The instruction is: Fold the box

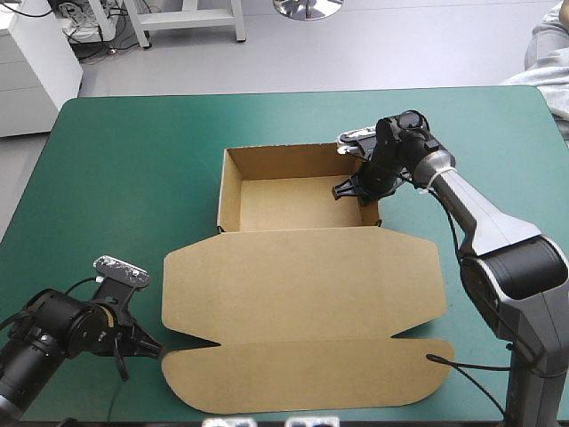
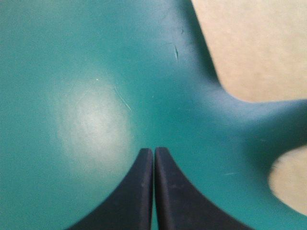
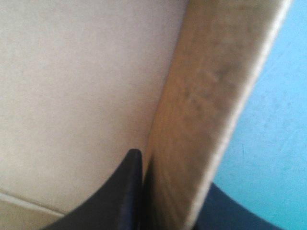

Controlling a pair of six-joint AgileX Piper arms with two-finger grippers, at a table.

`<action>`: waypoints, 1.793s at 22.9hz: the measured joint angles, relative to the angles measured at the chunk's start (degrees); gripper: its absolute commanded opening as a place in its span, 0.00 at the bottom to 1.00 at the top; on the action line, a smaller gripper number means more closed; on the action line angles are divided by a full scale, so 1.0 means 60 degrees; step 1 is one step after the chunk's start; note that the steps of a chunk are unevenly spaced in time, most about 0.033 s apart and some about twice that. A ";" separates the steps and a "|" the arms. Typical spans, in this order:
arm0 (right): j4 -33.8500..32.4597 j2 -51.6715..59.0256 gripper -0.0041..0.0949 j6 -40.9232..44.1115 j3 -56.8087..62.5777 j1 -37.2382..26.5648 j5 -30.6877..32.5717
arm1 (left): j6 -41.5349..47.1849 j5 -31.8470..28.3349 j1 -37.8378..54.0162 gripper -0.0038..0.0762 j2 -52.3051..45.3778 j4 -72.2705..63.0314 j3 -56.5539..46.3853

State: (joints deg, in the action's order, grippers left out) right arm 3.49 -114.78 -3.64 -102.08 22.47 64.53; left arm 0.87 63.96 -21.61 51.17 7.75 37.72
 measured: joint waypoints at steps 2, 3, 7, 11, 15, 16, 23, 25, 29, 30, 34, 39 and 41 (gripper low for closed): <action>-0.0056 -0.0004 0.02 -0.0008 0.0000 -0.0033 -0.0153 | 0.0000 -0.0019 0.0000 0.04 0.0000 0.0009 0.0000; -0.0024 -0.0004 0.02 -0.0174 -0.0085 -0.0160 -0.0212 | 0.0000 -0.0044 0.0000 0.04 0.0000 0.0019 0.0000; -0.0351 -0.0004 0.02 -0.0480 -0.0524 -0.0958 -0.0166 | 0.0000 -0.0200 0.0000 0.04 0.0000 0.0037 0.0000; -0.1255 -0.0004 0.02 -0.0420 -0.1042 -0.2560 -0.0210 | 0.0000 -0.0462 0.0000 0.04 0.0000 0.0044 0.0000; -0.1117 -0.0004 0.02 -0.0432 -0.1159 -0.4410 -0.0513 | 0.0000 -0.0483 0.0000 0.04 0.0000 0.0047 0.0000; -0.1109 -0.0004 0.02 -0.0432 -0.1159 -0.4917 -0.0748 | 0.0000 -0.0513 0.0000 0.04 0.0000 0.0047 0.0000; -0.1038 -0.1002 0.03 -0.0432 -0.1864 -0.6989 -0.1041 | 0.0000 -0.0624 0.0000 0.04 0.0000 0.0047 0.0000; -0.0863 -0.1288 0.08 -0.0432 -0.1906 -0.7143 -0.0957 | 0.0000 -0.0624 0.0000 0.04 0.0000 0.0047 0.0000; -0.0728 -0.1439 0.28 -0.0401 -0.1982 -0.7230 -0.1005 | 0.0000 -0.0627 0.0000 0.04 0.0000 0.0047 0.0000; -0.0728 -0.1491 0.37 -0.0401 -0.1982 -0.7230 -0.1063 | 0.0000 -0.0635 0.0000 0.04 0.0000 0.0047 0.0000; -0.0772 -0.1572 0.77 -0.0410 -0.2105 -0.7261 -0.1095 | 0.0000 -0.0635 0.0000 0.04 0.0000 0.0047 0.0000; -0.1281 -0.1572 0.79 -0.0186 -0.3168 -0.7334 -0.0488 | 0.0000 -0.0646 0.0000 0.04 0.0000 0.0047 0.0000; -0.1337 -0.1572 0.79 -0.0127 -0.3719 -0.7344 -0.0090 | 0.0000 -0.0646 0.0000 0.04 0.0000 0.0047 0.0000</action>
State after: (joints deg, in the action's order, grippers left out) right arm -4.54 -124.21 -4.40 -124.39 -21.60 63.98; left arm 0.87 60.08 -21.61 51.17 8.03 37.72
